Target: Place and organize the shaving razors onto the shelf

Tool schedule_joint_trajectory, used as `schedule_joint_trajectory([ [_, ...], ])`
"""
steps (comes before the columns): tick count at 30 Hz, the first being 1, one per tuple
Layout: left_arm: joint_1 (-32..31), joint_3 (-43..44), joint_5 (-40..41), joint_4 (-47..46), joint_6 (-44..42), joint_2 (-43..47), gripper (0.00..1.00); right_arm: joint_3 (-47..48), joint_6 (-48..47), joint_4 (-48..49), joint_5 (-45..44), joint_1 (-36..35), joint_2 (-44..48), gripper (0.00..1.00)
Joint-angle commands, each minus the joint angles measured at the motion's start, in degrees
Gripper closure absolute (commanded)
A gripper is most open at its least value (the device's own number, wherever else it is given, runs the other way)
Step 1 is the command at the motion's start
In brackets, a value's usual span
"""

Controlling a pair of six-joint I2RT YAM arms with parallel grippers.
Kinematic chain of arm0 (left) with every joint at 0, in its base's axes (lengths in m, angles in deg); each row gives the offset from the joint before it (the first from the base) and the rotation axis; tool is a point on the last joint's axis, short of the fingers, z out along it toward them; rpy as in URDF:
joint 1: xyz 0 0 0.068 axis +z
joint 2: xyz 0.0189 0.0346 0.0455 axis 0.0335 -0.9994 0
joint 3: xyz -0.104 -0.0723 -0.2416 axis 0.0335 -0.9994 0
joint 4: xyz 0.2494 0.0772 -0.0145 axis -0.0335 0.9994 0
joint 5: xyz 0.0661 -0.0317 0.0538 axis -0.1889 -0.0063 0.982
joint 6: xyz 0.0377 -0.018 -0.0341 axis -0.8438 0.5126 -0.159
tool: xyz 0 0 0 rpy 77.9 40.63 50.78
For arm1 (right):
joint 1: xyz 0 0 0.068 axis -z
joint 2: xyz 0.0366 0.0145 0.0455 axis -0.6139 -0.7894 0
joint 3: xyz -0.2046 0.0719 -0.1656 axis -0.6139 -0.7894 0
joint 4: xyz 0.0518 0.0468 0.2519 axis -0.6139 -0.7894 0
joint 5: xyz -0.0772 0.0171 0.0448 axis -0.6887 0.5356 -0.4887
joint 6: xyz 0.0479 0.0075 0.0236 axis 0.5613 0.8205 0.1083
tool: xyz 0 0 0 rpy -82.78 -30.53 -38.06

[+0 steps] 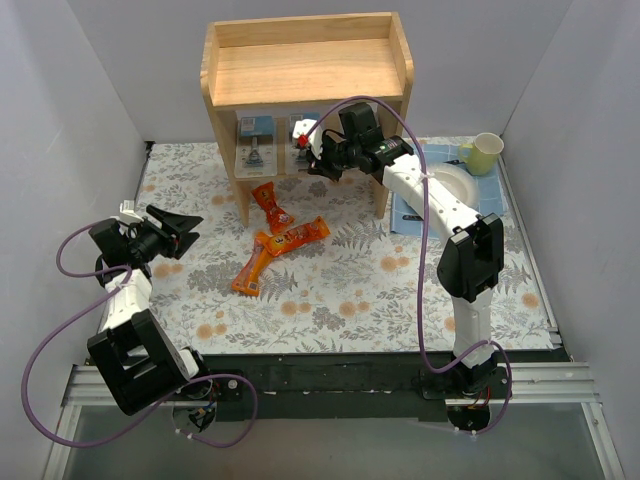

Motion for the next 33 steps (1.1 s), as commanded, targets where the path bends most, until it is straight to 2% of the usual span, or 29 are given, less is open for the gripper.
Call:
schedule_joint_trajectory([
  [1, 0.4, 0.2, -0.1, 0.4, -1.0, 1.8, 0.39, 3.9, -0.4, 3.7, -5.6, 2.2, -0.3, 0.99],
  [9, 0.4, -0.5, -0.1, -0.3, -0.2, 2.1, 0.39, -2.0, 2.8, 10.0, -4.2, 1.0, 11.5, 0.99],
  [16, 0.4, -0.8, -0.6, -1.3, 0.4, 2.6, 0.39, -6.3, -0.7, 4.4, -1.5, 1.0, 11.4, 0.99],
  [22, 0.4, -0.8, -0.8, -0.4, 0.0, 3.8, 0.39, -12.7, -0.2, 4.5, -2.4, 1.1, 14.5, 0.99],
  [28, 0.4, -1.6, -0.6, -1.2, -0.1, 4.0, 0.39, -19.4, -8.4, -2.1, -4.0, 3.1, 21.2, 0.99],
  [33, 0.4, -2.3, -0.5, -2.5, 0.5, 3.6, 0.39, -15.6, -12.8, -14.1, -3.6, 6.9, 19.7, 0.99],
])
